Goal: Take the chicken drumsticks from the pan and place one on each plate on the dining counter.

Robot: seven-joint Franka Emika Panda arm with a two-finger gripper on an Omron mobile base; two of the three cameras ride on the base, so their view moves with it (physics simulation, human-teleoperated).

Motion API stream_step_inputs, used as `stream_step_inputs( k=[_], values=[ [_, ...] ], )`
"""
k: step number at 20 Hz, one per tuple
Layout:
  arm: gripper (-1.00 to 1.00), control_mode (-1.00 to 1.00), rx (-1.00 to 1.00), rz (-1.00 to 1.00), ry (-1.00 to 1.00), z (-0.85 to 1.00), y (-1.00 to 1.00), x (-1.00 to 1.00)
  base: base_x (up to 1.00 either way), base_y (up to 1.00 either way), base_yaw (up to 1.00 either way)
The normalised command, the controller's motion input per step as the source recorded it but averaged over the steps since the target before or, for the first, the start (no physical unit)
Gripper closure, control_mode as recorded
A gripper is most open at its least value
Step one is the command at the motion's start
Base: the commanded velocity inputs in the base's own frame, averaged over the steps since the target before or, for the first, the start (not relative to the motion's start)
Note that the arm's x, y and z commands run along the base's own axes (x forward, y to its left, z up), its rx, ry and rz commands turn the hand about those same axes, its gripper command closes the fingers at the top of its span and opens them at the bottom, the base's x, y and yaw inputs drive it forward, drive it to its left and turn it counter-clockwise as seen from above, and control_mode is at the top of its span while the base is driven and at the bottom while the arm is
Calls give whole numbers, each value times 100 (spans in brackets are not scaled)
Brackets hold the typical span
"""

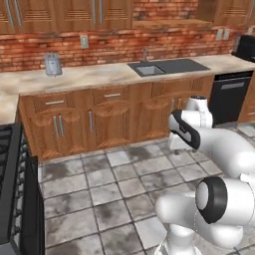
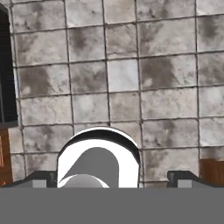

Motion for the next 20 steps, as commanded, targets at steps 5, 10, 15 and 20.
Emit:
stream_step_inputs(
  k=[5,10,15,20],
  values=[
    [-100,100,0,0,0,0,0,0,92,7,40],
    [-100,100,0,0,0,0,0,0,86,1,51],
    [-100,100,0,0,0,0,0,0,59,-1,82],
    [-100,100,0,0,0,0,0,0,40,-6,98]
  ],
)
